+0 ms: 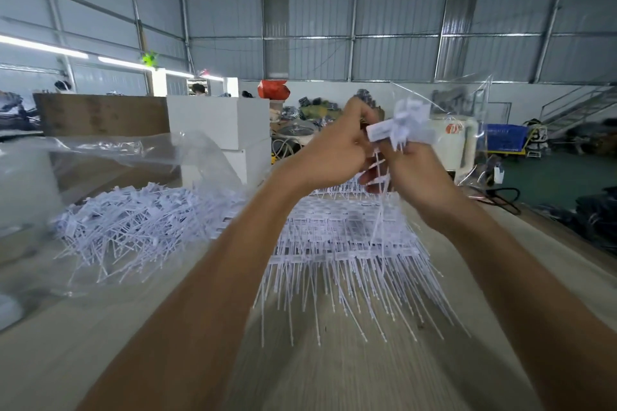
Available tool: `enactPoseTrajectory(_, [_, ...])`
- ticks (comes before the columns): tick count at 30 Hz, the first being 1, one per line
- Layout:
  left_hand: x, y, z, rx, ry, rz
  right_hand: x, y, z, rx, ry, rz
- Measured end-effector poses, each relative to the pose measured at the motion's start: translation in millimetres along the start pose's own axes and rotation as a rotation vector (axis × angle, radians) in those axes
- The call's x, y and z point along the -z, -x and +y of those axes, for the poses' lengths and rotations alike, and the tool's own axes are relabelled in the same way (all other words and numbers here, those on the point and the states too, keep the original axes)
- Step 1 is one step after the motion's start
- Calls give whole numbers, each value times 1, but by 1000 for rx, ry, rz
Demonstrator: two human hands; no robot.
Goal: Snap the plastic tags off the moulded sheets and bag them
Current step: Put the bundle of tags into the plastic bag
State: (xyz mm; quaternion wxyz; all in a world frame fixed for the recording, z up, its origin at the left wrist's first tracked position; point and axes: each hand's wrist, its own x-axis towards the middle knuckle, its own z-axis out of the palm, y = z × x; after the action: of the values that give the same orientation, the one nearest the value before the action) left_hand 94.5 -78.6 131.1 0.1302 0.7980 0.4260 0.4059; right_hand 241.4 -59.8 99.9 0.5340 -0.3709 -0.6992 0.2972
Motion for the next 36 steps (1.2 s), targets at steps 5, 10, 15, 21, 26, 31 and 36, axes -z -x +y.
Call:
enactPoseTrajectory(5, [-2, -4, 1, 26, 297, 161, -6, -4, -2, 87, 188, 209])
enactPoseTrajectory(10, [-16, -7, 5, 208, 590, 64, 0, -5, -14, 124, -366, 240])
enactPoseTrajectory(15, [-35, -5, 9, 324, 680, -147, 3, -2, -20, 105, -503, 351])
enactPoseTrajectory(21, [-33, 3, 7, 241, 417, -356, 4, -8, -6, -22, -497, 353])
enactPoseTrajectory(26, [-27, 5, 5, 202, 320, -345, -2, -10, -2, 4, -254, 409])
enactPoseTrajectory(31, [-31, 4, 10, 172, 340, -287, 7, -11, -6, 59, -171, 424])
enactPoseTrajectory(36, [-46, 20, 12, 124, 456, -137, -2, -12, -12, 36, -200, 368])
